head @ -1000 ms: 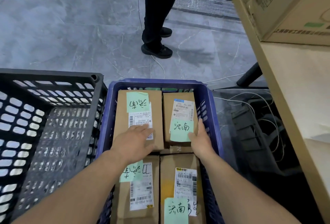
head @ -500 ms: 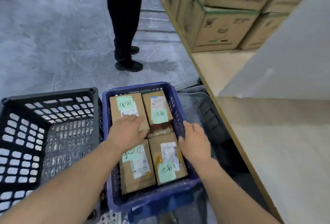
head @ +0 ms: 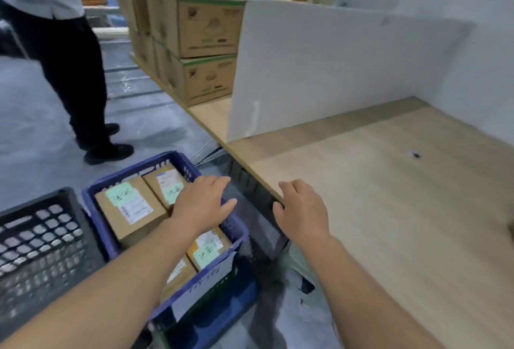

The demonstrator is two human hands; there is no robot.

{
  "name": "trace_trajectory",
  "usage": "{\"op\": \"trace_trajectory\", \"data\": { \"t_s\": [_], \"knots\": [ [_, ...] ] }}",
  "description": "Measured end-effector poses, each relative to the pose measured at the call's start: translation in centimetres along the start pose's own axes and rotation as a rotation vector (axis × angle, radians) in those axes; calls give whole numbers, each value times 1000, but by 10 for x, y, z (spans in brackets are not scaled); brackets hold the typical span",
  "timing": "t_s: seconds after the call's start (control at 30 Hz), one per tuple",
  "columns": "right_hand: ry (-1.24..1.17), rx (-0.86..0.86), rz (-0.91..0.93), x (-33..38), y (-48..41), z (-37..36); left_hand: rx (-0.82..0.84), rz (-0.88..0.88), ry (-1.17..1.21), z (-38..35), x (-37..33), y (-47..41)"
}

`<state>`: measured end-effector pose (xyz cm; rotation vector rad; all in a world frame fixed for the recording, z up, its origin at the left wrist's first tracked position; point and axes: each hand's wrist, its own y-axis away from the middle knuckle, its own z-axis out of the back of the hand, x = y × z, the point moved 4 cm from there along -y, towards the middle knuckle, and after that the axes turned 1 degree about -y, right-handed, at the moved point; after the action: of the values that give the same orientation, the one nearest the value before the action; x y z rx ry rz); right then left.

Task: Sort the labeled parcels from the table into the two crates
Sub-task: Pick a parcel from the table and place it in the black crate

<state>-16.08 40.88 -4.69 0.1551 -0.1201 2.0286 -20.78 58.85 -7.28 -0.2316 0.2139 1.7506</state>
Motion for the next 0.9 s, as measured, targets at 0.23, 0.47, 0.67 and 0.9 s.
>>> {"op": "trace_trajectory", "data": {
  "t_s": [0.23, 0.47, 0.67, 0.9],
  "knots": [
    [21, -129, -169, -81, 66, 49, -44, -209, 35, 6, -110, 3],
    [61, -202, -355, -194, 156, 89, -46, -402, 38, -12, -256, 25],
    [89, -244, -462, -293, 242, 119, -49, -535, 13, -33, -391, 64],
    [157, -287, -551, -399, 328, 143, -58, -637, 16, -69, -524, 110]
  ]
}}
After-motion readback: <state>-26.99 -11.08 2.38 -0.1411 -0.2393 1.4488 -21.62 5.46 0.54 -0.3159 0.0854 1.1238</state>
